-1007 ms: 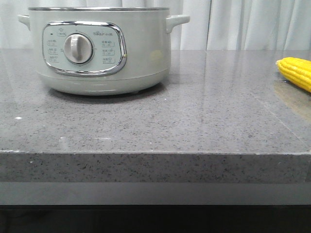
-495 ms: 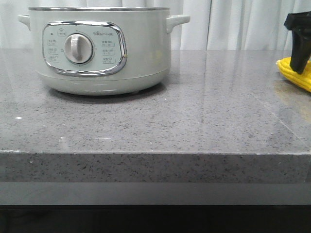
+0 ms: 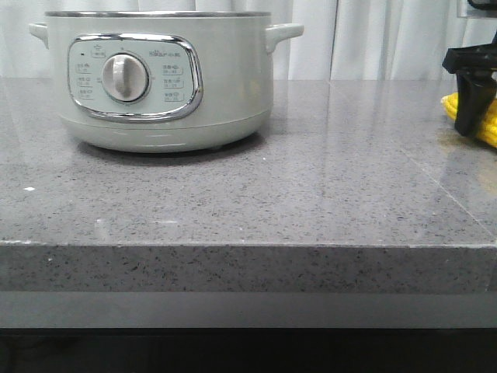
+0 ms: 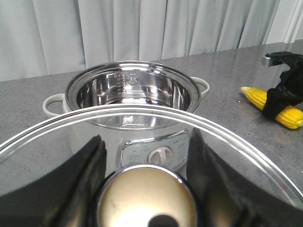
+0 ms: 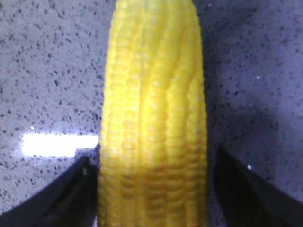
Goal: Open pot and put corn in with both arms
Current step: 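Lower the right gripper onto the yellow corn cob and grasp it, then lift the corn cob and carry it over the open pot with right gripper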
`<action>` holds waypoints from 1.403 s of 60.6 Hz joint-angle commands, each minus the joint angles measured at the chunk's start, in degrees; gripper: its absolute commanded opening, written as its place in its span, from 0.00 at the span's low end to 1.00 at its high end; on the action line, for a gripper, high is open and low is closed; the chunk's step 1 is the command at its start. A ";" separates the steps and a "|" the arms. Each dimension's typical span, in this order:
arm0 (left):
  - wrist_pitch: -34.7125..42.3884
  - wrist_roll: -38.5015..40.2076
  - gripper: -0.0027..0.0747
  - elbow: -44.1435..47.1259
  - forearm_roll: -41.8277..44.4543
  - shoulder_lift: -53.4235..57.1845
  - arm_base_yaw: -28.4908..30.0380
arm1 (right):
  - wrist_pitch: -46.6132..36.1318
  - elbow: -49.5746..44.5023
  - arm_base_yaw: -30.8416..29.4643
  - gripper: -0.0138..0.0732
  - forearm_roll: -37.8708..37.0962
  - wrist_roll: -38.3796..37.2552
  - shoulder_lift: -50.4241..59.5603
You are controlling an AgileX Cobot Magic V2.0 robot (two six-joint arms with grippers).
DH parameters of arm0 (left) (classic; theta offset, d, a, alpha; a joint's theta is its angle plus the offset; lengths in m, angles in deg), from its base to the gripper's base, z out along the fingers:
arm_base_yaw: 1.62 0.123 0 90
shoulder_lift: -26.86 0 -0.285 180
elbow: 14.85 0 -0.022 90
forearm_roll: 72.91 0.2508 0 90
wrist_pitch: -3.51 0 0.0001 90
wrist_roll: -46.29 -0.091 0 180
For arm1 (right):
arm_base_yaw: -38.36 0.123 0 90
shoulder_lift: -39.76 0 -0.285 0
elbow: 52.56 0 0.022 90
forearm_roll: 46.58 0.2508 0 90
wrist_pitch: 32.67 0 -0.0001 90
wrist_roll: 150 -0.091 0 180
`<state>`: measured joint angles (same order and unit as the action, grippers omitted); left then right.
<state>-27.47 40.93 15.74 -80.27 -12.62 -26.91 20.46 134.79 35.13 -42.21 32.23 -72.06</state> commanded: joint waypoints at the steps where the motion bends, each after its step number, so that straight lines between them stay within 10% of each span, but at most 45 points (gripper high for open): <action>1: 8.25 0.08 0.28 -2.20 -0.48 0.20 0.11 | -0.47 1.88 -0.06 0.57 0.45 1.16 2.66; 37: 8.25 0.08 0.28 -2.20 -0.48 0.20 0.11 | 3.84 1.16 1.12 0.47 5.64 1.60 14.63; 85: 8.25 0.08 0.28 -2.20 -0.48 0.20 0.11 | -3.42 12.93 26.54 0.47 15.16 9.48 21.03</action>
<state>-27.47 40.93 15.74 -80.17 -12.62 -26.91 21.00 142.32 59.77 -28.65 40.62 -49.58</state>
